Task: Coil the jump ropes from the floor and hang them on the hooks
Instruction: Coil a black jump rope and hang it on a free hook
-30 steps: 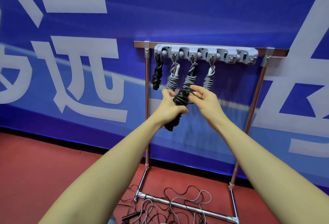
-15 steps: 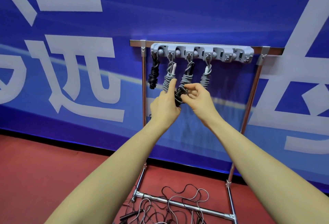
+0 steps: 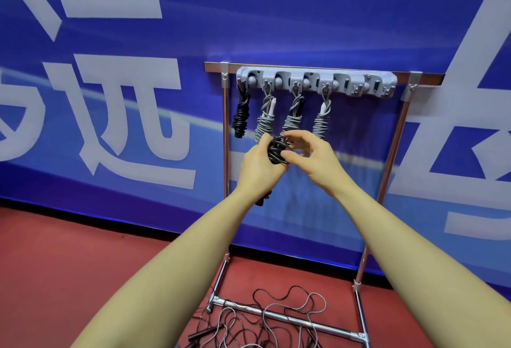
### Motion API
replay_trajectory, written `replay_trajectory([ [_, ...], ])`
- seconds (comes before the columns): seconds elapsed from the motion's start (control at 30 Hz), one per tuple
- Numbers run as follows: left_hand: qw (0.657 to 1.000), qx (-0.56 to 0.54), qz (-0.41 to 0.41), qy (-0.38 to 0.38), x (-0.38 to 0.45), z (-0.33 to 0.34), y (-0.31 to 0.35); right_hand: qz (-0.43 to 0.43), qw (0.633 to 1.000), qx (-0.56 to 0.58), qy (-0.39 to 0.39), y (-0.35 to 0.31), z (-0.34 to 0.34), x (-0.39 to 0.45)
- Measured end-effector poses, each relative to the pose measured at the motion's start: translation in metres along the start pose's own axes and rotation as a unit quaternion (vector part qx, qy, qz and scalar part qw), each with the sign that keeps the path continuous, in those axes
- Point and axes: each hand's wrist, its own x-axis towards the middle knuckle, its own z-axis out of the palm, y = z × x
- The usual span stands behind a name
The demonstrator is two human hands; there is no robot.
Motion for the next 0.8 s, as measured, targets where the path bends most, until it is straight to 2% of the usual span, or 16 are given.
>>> replay_trajectory([
  [0.07, 0.999, -0.023, -0.019, -0.013, -0.001, 0.002, 0.000, 0.002, 1.000, -0.006, 0.012, 0.001, -0.003, -0.001],
  [0.2, 0.999, 0.004, -0.013, -0.029, -0.002, 0.006, 0.004, 0.032, 0.998, 0.031, 0.040, 0.009, -0.006, -0.005],
  [0.3, 0.997, 0.075, 0.005, -0.028, -0.001, 0.005, 0.009, 0.054, 0.993, 0.089, 0.063, 0.010, -0.008, -0.005],
  [0.43, 0.980, 0.192, 0.056, -0.009, -0.001, -0.001, 0.013, 0.050, 0.992, 0.113, 0.039, 0.007, -0.006, -0.006],
  [0.53, 0.986, 0.160, 0.035, -0.018, 0.000, -0.003, 0.012, 0.053, 0.989, 0.134, 0.027, 0.006, -0.003, -0.008],
  [0.63, 0.993, 0.096, -0.007, -0.067, -0.001, -0.004, 0.012, 0.067, 0.987, 0.142, 0.038, 0.007, -0.001, -0.008],
  [0.8, 0.994, 0.083, 0.012, -0.063, -0.001, -0.003, 0.011, 0.068, 0.985, 0.149, 0.053, 0.007, 0.000, -0.009],
])
